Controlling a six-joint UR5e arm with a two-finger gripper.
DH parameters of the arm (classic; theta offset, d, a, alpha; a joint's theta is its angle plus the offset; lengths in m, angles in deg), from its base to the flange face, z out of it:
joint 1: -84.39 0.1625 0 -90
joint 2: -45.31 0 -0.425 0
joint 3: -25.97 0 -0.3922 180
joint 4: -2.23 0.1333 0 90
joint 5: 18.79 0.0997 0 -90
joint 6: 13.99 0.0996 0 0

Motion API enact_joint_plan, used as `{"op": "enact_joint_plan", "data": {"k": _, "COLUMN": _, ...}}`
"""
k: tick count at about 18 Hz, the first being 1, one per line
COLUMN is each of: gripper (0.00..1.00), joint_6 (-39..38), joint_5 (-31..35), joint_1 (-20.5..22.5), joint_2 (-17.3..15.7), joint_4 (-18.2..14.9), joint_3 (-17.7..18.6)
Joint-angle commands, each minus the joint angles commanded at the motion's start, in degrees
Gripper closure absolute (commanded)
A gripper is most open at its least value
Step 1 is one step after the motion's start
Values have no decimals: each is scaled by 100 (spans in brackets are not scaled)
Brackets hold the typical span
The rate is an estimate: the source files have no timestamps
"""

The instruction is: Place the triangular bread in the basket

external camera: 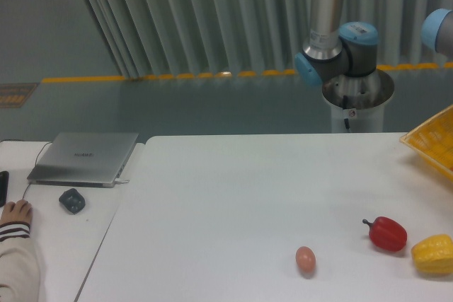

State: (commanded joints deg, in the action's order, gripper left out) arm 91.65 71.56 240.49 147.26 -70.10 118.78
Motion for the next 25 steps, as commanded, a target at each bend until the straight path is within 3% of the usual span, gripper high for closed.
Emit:
{"op": "enact_joint_plan", "data": {"k": 14, "gripper": 0, "joint_6": -79, "joint_5": 18, "joint_1": 44, "joint_2": 0, "joint_4": 44, "joint_3": -17}}
{"op": "enact_joint_plan", "data": {"k": 22, "gripper": 0, "joint_6": -904, "joint_5": 18, "joint_1": -175, "joint_2": 9, "joint_4": 255, "joint_3": -53}}
{"op": "enact_joint_plan", "data": {"k": 25, "gripper": 0, "joint_6": -1247, "joint_5": 18, "joint_1": -482, "joint_2": 9, "joint_4": 255, "joint_3": -44}}
